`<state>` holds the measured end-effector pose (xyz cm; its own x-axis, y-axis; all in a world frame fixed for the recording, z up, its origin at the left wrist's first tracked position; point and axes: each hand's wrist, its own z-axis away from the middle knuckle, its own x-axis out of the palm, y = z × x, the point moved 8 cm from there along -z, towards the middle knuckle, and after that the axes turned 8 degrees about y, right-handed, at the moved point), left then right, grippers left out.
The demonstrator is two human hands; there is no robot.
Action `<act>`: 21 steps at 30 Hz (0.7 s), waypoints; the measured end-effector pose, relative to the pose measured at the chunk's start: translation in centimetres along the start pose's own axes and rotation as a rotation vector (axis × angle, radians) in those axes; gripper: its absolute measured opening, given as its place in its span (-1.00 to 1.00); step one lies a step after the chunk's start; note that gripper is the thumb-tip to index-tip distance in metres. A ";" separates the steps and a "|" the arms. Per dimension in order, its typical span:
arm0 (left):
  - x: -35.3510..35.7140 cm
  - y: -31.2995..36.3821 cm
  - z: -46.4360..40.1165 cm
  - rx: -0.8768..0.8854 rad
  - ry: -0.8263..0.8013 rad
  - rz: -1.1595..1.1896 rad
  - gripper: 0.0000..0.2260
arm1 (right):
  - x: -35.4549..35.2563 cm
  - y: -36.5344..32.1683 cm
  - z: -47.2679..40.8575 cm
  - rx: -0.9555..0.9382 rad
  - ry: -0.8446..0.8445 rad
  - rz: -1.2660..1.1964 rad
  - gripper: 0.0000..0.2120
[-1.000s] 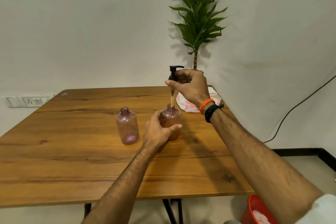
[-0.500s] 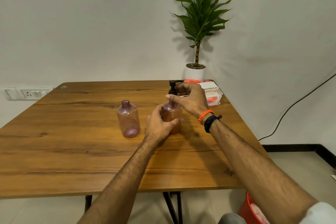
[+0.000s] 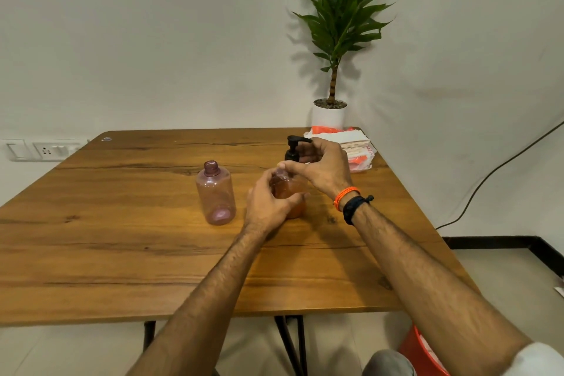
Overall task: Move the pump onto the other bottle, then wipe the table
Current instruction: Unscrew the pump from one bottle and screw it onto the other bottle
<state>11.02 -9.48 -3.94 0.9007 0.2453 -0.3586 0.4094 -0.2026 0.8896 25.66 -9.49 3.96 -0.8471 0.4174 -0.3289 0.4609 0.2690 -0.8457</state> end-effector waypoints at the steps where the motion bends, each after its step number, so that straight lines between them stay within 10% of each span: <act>1: 0.0 0.0 0.0 0.000 -0.003 0.003 -0.38 | 0.0 0.0 0.0 0.002 0.008 -0.009 -0.65; 21: 0.4 -0.5 0.5 0.044 0.006 0.185 -0.34 | 0.9 0.8 -0.4 0.004 -0.068 -0.073 -0.59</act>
<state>11.26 -9.74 -4.69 0.9604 0.2058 -0.1877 0.2425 -0.2861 0.9270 25.36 -8.53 3.12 -0.8946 0.3368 -0.2937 0.3961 0.2933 -0.8701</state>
